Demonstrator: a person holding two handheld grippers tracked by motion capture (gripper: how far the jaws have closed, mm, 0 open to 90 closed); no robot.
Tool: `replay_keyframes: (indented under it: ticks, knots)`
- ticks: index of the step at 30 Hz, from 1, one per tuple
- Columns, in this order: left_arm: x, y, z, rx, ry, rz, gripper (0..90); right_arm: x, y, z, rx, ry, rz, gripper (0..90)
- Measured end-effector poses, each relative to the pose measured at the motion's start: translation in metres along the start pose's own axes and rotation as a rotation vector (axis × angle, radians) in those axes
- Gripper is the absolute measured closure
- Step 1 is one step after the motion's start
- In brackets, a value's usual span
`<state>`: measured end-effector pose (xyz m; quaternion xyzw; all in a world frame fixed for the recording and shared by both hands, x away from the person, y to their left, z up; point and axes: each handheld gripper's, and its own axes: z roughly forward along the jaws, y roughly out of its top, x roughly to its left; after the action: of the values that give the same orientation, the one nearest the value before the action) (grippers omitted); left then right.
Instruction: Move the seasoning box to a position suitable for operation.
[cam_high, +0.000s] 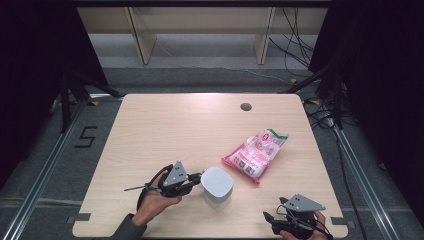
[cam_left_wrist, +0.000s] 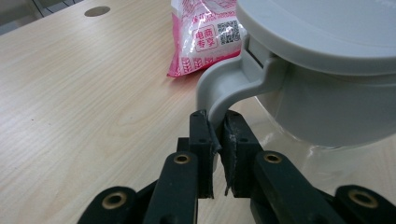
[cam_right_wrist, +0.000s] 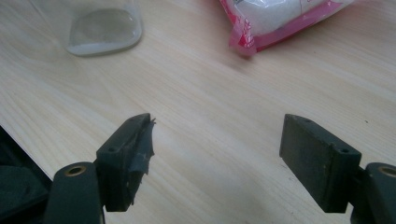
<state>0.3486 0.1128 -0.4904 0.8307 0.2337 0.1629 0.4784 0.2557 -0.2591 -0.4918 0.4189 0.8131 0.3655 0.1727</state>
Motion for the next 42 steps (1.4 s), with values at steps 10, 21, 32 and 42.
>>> replay_keyframes:
  ticks: [10,21,32,42]
  knots:
    - [-0.012,-0.011,-0.02,0.009,0.042,-0.004,83.6,-0.001,0.001,0.0,0.004,0.003,-0.01,26.3]
    - [-0.018,-0.018,-0.04,0.015,0.048,-0.002,72.2,-0.001,0.0,0.0,0.0,-0.012,-0.015,26.1]
    - [0.001,-0.013,-0.032,-0.045,-0.111,0.035,48.3,-0.002,0.0,0.002,0.011,0.013,-0.019,25.8]
    - [0.002,-0.009,-0.025,-0.061,-0.156,0.057,56.9,-0.001,0.0,0.001,0.026,0.007,-0.003,25.8]
